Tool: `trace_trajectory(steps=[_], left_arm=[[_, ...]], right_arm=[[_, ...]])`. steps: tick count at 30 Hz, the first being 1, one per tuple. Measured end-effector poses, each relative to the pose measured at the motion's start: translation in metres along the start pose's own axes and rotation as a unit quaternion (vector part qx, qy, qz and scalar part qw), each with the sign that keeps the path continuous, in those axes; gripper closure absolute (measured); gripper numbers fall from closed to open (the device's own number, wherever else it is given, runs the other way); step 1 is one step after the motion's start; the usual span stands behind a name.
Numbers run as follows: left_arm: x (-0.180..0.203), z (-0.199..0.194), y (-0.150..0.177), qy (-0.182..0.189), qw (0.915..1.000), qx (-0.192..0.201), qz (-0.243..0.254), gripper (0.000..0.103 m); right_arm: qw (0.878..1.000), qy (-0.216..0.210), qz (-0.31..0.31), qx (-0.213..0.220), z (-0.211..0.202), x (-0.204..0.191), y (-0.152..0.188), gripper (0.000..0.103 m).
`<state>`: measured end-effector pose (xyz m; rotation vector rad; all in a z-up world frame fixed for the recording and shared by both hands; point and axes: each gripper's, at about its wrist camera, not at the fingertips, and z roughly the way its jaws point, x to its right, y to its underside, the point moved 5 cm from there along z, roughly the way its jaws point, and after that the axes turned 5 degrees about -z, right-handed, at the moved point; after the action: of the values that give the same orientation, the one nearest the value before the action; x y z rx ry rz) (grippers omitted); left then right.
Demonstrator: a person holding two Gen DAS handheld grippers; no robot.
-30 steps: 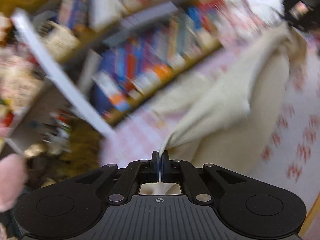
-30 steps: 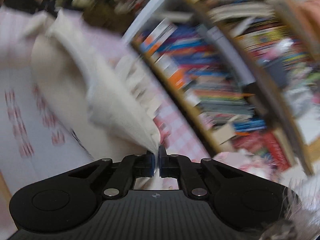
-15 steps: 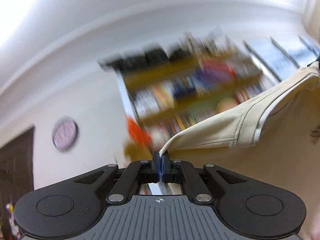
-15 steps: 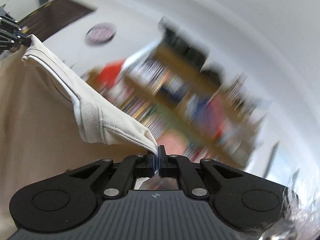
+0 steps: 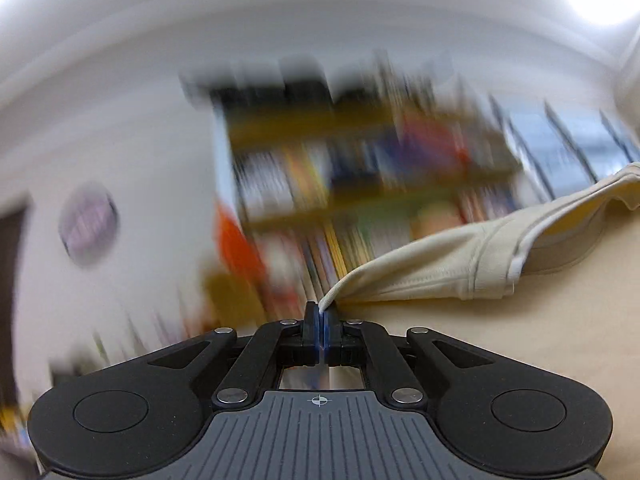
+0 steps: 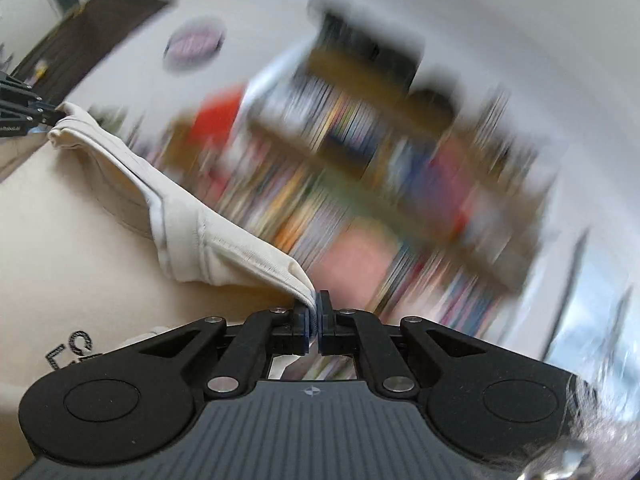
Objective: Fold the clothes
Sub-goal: 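Lower the T-shirt flat onto the table and open both tools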
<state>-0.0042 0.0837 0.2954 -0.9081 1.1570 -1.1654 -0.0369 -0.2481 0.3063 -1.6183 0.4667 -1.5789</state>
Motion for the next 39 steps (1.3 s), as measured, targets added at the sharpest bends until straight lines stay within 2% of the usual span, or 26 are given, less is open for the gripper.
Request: trace_trajectory(steps=[2, 4, 6, 9, 11, 14, 16, 19, 23, 26, 27, 28, 29, 30, 31, 32, 33, 35, 37, 38, 39], left_arm=[[0.014, 0.039, 0.068, 0.018, 0.9937, -0.110, -0.005, 0.099], [0.032, 0.074, 0.146, 0.027, 0.9765, -0.213, -0.012, 0.099], [0.053, 0.101, 0.211, 0.029, 0.9588, -0.282, 0.015, 0.099], [0.083, 0.130, 0.281, 0.039, 0.9315, -0.358, 0.054, 0.099], [0.099, 0.153, 0.318, 0.035, 0.9168, -0.391, 0.074, 0.099], [0.103, 0.178, 0.344, 0.022, 0.9052, -0.417, 0.081, 0.099], [0.111, 0.195, 0.361, 0.014, 0.9012, -0.424, 0.091, 0.099], [0.112, 0.234, 0.379, 0.003, 0.8934, -0.438, 0.100, 0.099], [0.107, 0.271, 0.407, -0.004, 0.8731, -0.483, 0.066, 0.098], [0.105, 0.276, 0.424, -0.020, 0.8698, -0.491, 0.045, 0.093], [0.103, 0.276, 0.428, -0.021, 0.8681, -0.495, 0.035, 0.085], [0.101, 0.275, 0.432, -0.022, 0.8663, -0.498, 0.026, 0.080], [0.097, 0.271, 0.435, -0.018, 0.8620, -0.506, 0.021, 0.061], [0.092, 0.266, 0.435, -0.018, 0.8592, -0.511, 0.022, 0.042], [0.086, 0.261, 0.435, -0.019, 0.8568, -0.515, 0.024, 0.037], [0.077, 0.251, 0.430, -0.016, 0.8588, -0.512, 0.021, 0.036], [0.068, 0.239, 0.423, -0.013, 0.8616, -0.507, 0.016, 0.036], [0.047, 0.213, 0.410, -0.010, 0.8685, -0.496, 0.005, 0.036], [0.022, 0.173, 0.395, -0.019, 0.8760, -0.482, -0.011, 0.036], [0.011, 0.152, 0.391, -0.026, 0.8776, -0.478, -0.019, 0.036], [0.001, 0.132, 0.388, -0.032, 0.8787, -0.476, -0.026, 0.036]], right_arm=[[0.995, -0.063, 0.018, -0.074, 0.039, -0.024, 0.046, 0.100], [0.980, -0.125, 0.036, -0.147, 0.077, -0.047, 0.092, 0.100], [0.961, -0.172, 0.042, -0.210, 0.112, -0.089, 0.151, 0.100], [0.932, -0.220, 0.045, -0.286, 0.161, -0.141, 0.225, 0.100], [0.924, -0.226, 0.048, -0.306, 0.188, -0.164, 0.253, 0.100], [0.917, -0.230, 0.054, -0.321, 0.233, -0.177, 0.284, 0.100], [0.916, -0.232, 0.052, -0.325, 0.268, -0.193, 0.300, 0.100], [0.910, -0.232, 0.068, -0.337, 0.300, -0.195, 0.319, 0.100], [0.898, -0.235, 0.095, -0.360, 0.351, -0.199, 0.347, 0.100], [0.889, -0.241, 0.114, -0.373, 0.378, -0.207, 0.363, 0.100], [0.886, -0.242, 0.116, -0.379, 0.386, -0.211, 0.369, 0.099], [0.882, -0.242, 0.116, -0.386, 0.392, -0.216, 0.375, 0.093], [0.880, -0.240, 0.112, -0.395, 0.396, -0.221, 0.379, 0.087], [0.876, -0.239, 0.106, -0.406, 0.398, -0.225, 0.384, 0.073], [0.872, -0.238, 0.100, -0.417, 0.400, -0.229, 0.388, 0.053], [0.861, -0.251, 0.100, -0.431, 0.399, -0.232, 0.391, 0.049], [0.850, -0.265, 0.101, -0.444, 0.397, -0.234, 0.394, 0.048], [0.854, -0.273, 0.107, -0.430, 0.385, -0.228, 0.388, 0.048], [0.863, -0.275, 0.122, -0.405, 0.361, -0.215, 0.375, 0.048], [0.868, -0.276, 0.133, -0.392, 0.347, -0.209, 0.368, 0.047], [0.867, -0.284, 0.145, -0.383, 0.326, -0.207, 0.361, 0.046]])
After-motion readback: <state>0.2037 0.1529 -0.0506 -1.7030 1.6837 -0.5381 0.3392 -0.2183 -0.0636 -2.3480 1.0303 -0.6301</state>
